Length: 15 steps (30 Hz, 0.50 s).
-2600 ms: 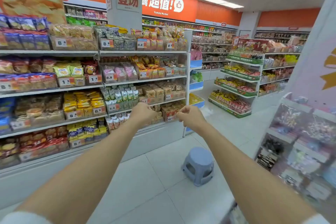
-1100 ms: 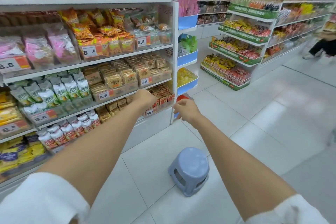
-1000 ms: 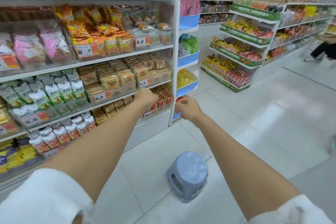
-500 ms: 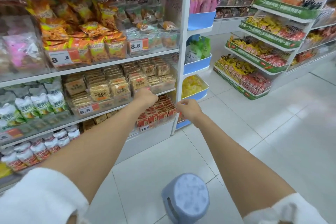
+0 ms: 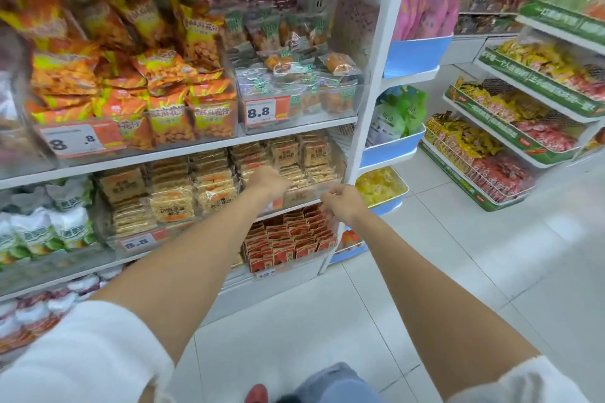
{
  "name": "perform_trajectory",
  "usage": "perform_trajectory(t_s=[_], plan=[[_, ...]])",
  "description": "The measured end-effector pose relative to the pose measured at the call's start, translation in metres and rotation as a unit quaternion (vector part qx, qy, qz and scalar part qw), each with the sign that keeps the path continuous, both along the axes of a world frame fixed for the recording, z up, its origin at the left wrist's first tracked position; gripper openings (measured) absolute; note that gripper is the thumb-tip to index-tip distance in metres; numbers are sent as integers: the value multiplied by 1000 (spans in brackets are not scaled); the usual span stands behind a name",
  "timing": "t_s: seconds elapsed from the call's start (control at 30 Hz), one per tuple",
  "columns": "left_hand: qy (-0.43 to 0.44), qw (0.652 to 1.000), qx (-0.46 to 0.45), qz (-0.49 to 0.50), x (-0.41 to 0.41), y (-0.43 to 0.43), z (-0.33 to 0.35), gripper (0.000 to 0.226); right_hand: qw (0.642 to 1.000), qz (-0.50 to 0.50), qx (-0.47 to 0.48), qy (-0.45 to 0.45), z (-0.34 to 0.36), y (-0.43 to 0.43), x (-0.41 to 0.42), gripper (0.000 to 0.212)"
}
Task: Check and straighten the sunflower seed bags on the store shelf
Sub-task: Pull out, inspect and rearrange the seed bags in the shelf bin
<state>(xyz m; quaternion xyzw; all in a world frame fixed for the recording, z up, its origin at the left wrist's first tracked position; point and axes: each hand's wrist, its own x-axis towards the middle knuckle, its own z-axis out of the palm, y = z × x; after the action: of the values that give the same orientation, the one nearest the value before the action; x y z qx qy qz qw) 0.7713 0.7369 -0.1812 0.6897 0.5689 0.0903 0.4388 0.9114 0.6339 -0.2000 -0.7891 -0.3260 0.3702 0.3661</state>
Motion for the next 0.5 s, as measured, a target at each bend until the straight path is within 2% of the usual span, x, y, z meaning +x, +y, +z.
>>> perform_trajectory(t_s=[0.07,0.2,0.37,0.43,0.5], plan=[[-8,1000,-8,7,9,14,-8,23,1000,7,-7,20,-8,15,6,15],[-10,999,-19,29,26,36,-25,29,999,29,-30,35,-28,45,19,16],[-12,998,-46,51,36,57,-52,31,992,93,-63,48,-53,81,28,15],[-19,994,-66,82,35,64,-67,38,988,126,-79,49,-72,95,32,11],[-16,992,-68,106,33,68,-88,49,984,138,-94,62,-98,108,37,17]])
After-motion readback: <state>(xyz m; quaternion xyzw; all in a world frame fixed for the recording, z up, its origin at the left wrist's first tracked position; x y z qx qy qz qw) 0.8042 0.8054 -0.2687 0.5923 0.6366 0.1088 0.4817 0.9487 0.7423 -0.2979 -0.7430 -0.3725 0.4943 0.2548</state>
